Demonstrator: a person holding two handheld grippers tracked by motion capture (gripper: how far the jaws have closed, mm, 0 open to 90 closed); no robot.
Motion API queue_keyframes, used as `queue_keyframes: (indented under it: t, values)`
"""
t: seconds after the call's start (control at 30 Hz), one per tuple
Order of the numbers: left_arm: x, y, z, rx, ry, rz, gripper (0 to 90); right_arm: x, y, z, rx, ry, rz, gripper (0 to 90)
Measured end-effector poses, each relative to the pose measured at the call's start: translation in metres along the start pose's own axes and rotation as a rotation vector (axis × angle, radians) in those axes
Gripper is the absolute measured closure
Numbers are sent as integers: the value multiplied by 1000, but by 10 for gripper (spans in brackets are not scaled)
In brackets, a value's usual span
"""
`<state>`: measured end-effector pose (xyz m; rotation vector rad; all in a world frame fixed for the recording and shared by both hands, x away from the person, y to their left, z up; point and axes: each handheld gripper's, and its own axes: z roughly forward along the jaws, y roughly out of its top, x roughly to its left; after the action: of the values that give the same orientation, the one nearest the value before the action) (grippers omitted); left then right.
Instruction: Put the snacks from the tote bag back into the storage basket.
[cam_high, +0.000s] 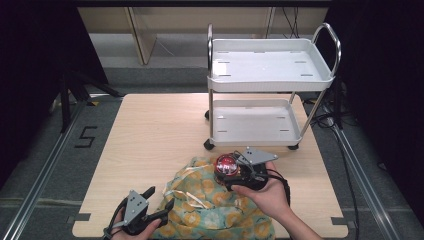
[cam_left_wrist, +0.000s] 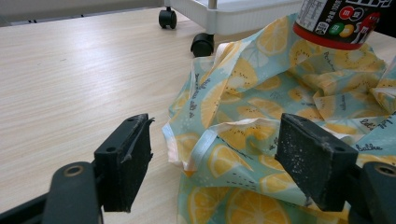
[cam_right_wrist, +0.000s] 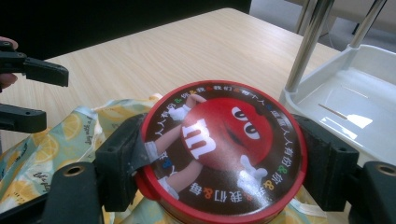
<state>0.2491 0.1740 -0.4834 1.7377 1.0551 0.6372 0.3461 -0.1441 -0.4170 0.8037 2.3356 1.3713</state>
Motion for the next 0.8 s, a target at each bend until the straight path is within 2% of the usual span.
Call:
queue_keyframes:
  t: [0.2,0.57,0.63,0.67,0.8]
  values:
    - [0,1,0,-5,0,-5,258,-2,1,1,-9,-16,-15,268]
    - [0,1,0,-13,-4,-10,258,-9,3,1,-15,-31,-1,268]
    - [0,1,0,-9,-4,-5,259,-10,3,2,-16,-12,10,269]
    - [-1,1,0,-4,1,-8,258,-11,3,1,-17,-34,6,268]
    - [-1,1,0,-9,-3,-7,258,-12,4,2,-9,-27,11,268]
